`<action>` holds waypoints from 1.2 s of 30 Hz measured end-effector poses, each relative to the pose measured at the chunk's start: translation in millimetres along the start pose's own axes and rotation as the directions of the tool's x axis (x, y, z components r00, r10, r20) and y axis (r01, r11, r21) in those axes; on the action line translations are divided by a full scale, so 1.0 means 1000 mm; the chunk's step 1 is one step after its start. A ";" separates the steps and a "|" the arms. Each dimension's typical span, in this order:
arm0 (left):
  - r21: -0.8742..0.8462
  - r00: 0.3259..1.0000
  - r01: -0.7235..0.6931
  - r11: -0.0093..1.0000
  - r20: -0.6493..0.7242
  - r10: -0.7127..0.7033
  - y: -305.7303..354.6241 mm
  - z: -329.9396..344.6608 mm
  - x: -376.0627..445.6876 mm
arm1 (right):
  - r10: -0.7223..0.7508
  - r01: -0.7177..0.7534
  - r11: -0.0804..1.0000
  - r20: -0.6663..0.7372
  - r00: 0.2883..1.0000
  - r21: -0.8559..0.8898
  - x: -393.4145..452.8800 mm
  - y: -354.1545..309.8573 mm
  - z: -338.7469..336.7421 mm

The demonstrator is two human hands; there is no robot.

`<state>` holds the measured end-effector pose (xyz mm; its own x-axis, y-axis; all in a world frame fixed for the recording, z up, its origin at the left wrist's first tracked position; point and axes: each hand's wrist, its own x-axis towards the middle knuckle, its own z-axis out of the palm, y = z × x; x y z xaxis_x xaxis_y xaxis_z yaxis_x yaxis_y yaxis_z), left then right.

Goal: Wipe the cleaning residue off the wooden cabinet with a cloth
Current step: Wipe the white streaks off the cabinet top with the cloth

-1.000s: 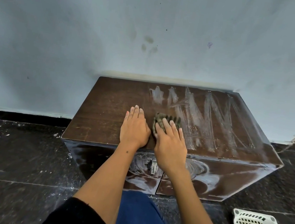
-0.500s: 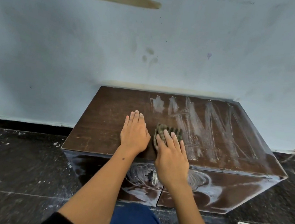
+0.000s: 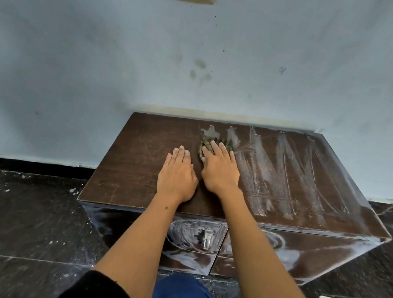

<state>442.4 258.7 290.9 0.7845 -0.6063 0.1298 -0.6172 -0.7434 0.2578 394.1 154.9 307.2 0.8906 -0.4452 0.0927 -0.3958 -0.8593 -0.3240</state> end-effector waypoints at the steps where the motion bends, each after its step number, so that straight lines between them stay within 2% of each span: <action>1: 0.001 1.000 -0.003 1.000 -0.002 0.003 0.000 0.000 0.000 | 0.007 -0.006 1.000 -0.038 0.999 0.008 -0.018 0.001 0.003; 3: -0.001 1.000 -0.009 1.000 -0.010 0.009 0.000 0.001 0.000 | 0.016 -0.015 1.000 -0.151 0.988 0.003 -0.063 0.002 0.010; 5: 0.000 1.000 -0.009 1.000 -0.020 0.009 0.001 0.002 -0.001 | 0.036 -0.041 0.999 -0.203 0.978 -0.019 -0.099 0.001 0.015; 8: 0.001 1.000 -0.006 1.000 -0.027 0.006 -0.001 0.002 0.002 | 0.054 -0.058 0.998 -0.153 0.987 -0.021 -0.090 0.000 0.015; 16: -0.021 1.000 0.007 1.000 -0.001 -0.007 -0.001 -0.002 0.002 | 0.035 -0.035 0.999 0.001 0.999 -0.001 0.033 -0.010 0.005; 20: -0.027 1.000 0.004 1.000 -0.010 -0.005 -0.001 -0.001 -0.002 | 0.021 -0.021 1.000 -0.003 1.000 0.017 0.014 -0.006 0.005; 25: -0.018 1.000 -0.002 1.000 -0.030 0.002 -0.002 0.004 -0.002 | 0.017 -0.014 0.999 -0.085 0.996 0.041 -0.025 0.000 0.017; 36: -0.018 0.999 0.000 1.000 -0.052 -0.001 -0.002 0.004 0.001 | 0.029 -0.028 1.000 0.041 0.999 -0.013 0.115 -0.006 0.005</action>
<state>444.5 258.2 286.8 0.7873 -0.5898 0.1795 -0.6158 -0.7382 0.2754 499.7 109.8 315.0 0.8872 -0.4591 0.0450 -0.4236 -0.8495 -0.3144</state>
